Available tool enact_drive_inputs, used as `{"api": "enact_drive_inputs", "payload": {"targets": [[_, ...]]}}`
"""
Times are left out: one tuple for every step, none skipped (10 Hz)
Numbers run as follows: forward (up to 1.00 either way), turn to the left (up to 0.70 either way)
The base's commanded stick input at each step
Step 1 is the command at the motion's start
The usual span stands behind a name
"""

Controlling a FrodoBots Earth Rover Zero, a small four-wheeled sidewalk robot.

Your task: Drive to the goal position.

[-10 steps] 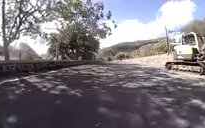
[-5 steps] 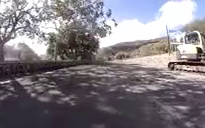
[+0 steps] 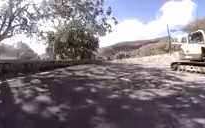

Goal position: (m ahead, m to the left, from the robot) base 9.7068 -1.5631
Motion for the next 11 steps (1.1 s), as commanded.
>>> {"api": "enact_drive_inputs", "payload": {"targets": [[0.7, -0.24], [0.7, -0.13], [0.7, -0.02], [0.7, 0.0], [0.7, 0.0], [0.7, 0.0], [0.7, 0.0], [0.7, 0.0], [0.7, 0.0], [0.7, 0.0], [0.7, 0.0]]}}
